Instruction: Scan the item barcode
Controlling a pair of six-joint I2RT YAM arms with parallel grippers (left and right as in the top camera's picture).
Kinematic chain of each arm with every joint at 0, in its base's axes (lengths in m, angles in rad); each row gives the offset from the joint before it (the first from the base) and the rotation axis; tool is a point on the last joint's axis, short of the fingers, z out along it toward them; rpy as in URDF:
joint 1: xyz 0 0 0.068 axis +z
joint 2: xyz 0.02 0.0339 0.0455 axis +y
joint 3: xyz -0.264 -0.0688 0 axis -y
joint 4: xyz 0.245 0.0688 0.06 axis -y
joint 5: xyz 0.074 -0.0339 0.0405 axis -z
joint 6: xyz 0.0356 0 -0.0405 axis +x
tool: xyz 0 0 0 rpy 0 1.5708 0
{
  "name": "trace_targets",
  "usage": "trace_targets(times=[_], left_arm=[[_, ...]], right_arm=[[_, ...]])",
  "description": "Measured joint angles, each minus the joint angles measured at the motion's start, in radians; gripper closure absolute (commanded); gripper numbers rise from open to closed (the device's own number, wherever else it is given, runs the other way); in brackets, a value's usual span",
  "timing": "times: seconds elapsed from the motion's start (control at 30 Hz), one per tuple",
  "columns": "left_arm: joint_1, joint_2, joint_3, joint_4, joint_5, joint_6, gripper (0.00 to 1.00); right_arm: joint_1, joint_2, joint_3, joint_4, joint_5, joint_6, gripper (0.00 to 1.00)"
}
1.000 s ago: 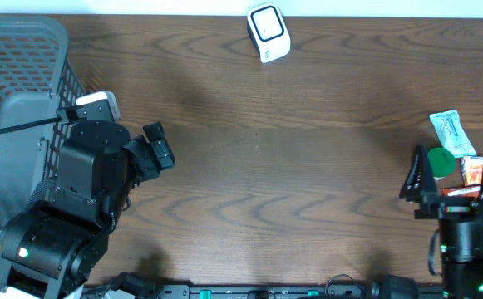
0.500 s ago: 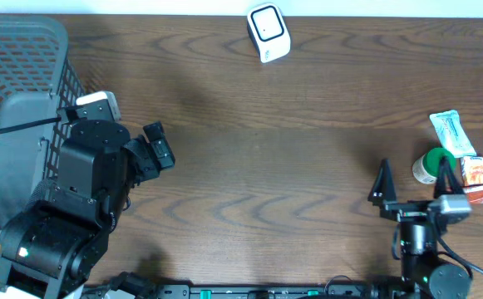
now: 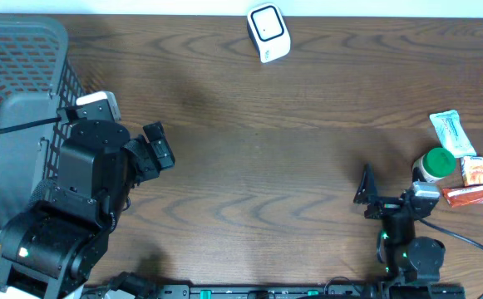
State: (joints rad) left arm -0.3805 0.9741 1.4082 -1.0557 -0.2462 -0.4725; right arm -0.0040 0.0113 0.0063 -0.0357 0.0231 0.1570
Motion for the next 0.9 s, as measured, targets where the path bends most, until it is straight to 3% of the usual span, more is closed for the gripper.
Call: trace_targets(times=[0.9], left_arm=[[0.000,0.000,0.000,0.000,0.000,0.000,0.02]], right_arm=[[0.000,0.001,0.000,-0.034,0.000,-0.009,0.01]])
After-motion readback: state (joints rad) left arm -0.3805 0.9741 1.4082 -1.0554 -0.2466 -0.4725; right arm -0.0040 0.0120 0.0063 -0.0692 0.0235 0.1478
